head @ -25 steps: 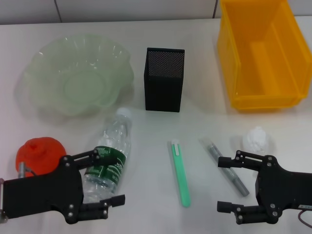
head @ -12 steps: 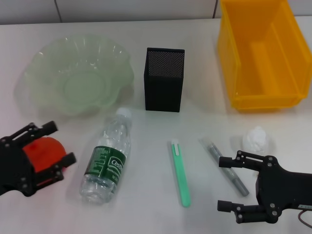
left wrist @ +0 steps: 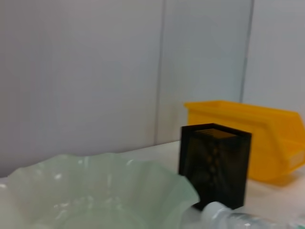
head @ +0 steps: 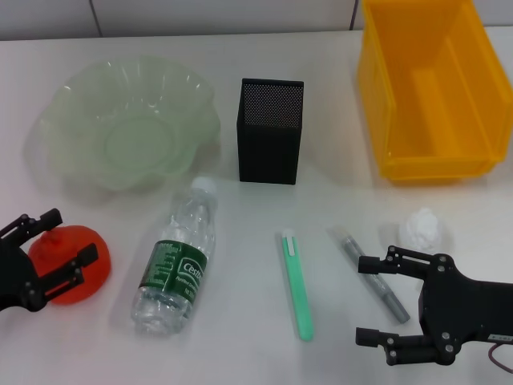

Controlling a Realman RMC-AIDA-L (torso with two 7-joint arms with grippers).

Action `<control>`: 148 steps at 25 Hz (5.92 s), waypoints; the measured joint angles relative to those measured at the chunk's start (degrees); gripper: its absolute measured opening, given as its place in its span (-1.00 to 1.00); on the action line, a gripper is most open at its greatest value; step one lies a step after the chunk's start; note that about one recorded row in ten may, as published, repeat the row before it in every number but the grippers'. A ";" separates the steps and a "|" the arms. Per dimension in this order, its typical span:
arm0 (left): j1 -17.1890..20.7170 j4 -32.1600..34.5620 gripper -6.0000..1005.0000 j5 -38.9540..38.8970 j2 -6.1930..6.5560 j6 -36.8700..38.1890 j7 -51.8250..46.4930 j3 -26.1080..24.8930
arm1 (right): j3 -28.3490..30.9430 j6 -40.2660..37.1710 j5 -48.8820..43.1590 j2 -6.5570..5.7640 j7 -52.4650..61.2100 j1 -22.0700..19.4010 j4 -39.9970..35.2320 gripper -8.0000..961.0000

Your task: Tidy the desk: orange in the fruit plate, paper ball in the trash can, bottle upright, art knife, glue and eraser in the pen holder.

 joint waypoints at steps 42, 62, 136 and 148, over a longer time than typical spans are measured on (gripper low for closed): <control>-23.31 -5.65 -0.66 -5.50 -1.98 -13.42 -5.50 -9.36 | 0.11 -0.20 0.00 0.09 0.54 0.87 0.09 0.75; -14.70 1.14 0.68 -4.80 -1.36 3.74 -6.84 -5.88 | 0.37 -0.86 7.07 0.14 20.91 0.81 -11.65 0.74; -5.20 5.90 0.68 6.13 -1.71 10.77 -3.42 5.33 | -21.44 27.87 -34.04 0.11 99.76 10.84 -57.96 0.15; -6.69 12.62 0.67 4.97 -2.45 11.09 -19.50 6.92 | -21.50 30.65 -9.14 0.08 83.32 2.31 -60.46 0.72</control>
